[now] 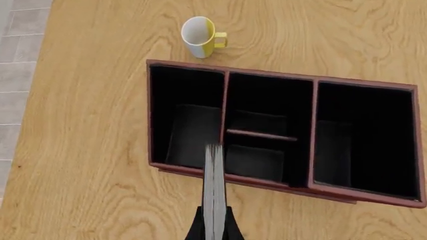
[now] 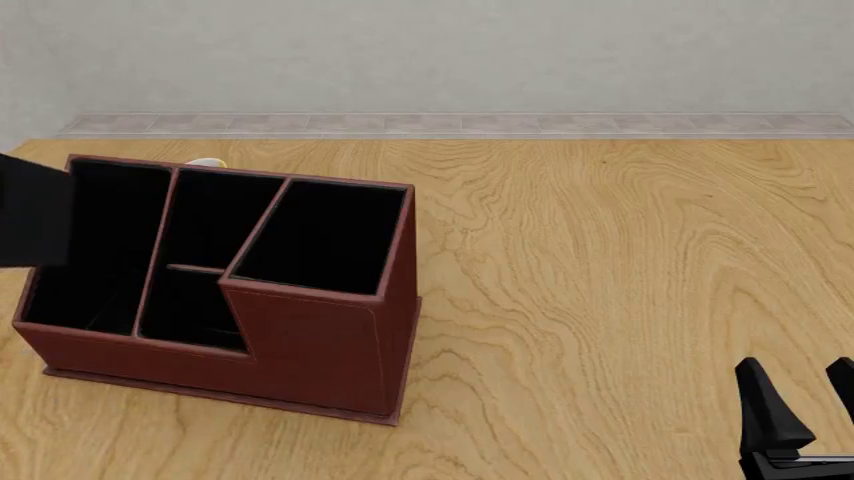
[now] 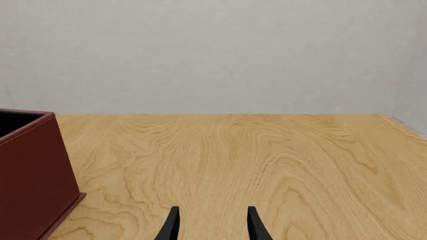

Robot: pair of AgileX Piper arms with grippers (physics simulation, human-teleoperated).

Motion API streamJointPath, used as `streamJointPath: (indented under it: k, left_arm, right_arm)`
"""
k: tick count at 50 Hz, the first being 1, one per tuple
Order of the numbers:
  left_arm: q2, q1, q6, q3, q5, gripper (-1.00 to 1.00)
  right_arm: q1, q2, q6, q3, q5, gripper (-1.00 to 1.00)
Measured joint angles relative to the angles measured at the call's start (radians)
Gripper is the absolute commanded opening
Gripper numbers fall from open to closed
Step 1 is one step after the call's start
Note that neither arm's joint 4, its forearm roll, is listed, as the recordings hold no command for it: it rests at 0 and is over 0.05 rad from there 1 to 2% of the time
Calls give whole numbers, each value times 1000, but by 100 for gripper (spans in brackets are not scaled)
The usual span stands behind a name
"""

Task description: Pick up the book and place it in the left compartment of the caddy.

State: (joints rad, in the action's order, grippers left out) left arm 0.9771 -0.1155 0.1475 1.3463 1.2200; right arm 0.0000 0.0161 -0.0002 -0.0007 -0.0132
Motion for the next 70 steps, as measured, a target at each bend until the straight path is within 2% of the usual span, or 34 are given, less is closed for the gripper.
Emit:
streamJointPath:
  k: [24,50,70]
  left_arm:
    - [73,-35,20,37,0,-100]
    - [131,-56,3,95,0,-100]
    - [169,-51,-16,103,0,-100]
  right_arm:
    - [0,0,0,0,0,100]
    - [0,0,0,0,0,100]
    - [0,0,0,0,0,100]
